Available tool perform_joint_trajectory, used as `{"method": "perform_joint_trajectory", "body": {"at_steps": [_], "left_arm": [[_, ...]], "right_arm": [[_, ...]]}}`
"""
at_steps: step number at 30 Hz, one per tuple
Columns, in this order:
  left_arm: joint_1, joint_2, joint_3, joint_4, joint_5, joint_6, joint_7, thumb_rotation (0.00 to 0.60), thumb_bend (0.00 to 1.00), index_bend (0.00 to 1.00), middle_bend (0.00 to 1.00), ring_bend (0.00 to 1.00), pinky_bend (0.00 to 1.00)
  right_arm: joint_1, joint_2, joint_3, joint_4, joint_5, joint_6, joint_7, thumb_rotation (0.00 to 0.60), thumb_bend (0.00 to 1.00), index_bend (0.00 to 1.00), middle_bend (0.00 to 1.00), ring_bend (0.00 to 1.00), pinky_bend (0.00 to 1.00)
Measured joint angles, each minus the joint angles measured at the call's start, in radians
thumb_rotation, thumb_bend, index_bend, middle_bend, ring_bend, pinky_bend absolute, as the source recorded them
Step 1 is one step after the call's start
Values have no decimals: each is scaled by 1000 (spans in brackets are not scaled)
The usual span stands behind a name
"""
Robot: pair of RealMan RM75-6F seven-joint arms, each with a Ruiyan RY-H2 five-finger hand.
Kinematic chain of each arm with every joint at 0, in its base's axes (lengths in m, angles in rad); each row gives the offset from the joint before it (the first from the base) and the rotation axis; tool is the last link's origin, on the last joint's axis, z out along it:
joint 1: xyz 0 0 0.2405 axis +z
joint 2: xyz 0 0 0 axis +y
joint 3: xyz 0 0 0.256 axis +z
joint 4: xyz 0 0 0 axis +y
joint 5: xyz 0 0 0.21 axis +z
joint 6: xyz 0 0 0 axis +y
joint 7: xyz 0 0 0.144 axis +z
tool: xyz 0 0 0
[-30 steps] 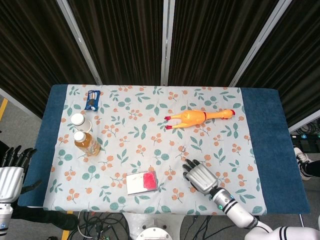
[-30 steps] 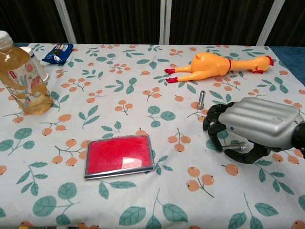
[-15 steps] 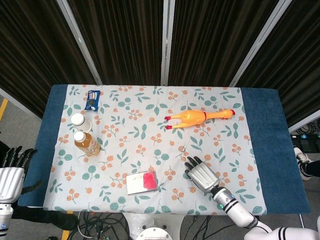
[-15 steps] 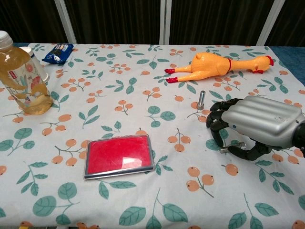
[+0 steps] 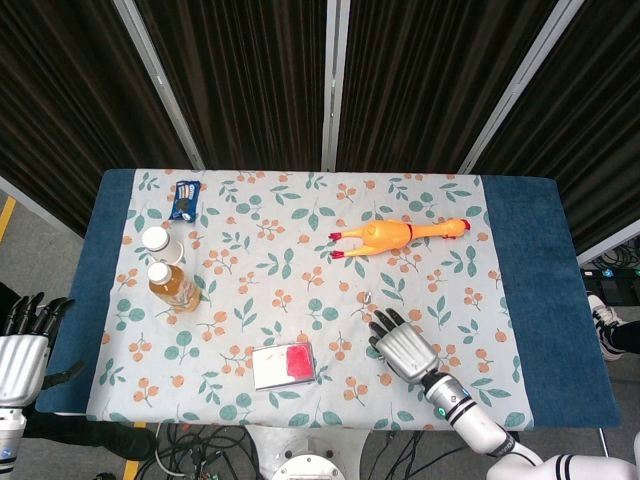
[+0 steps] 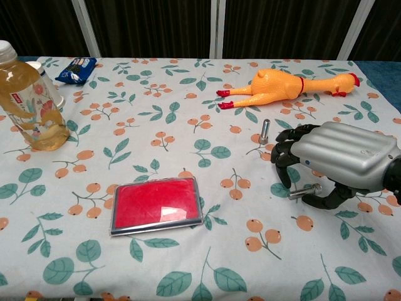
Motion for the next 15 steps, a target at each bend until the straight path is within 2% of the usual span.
{"method": "perform_joint_trajectory", "body": {"at_steps": [7,15], "left_arm": [[3,-1,1,5,-2,-1,-6,600,0,143,144,0,0],[4,-5,2,11,0,1,-12,600,0,143,144,0,0]], "right_arm": [[8,-16,4,9,11,-17,-12,600,243,464,232,70,117],[-3,-19,-1,18,-9,6,-6,600,340,572,252,72,116]]}}
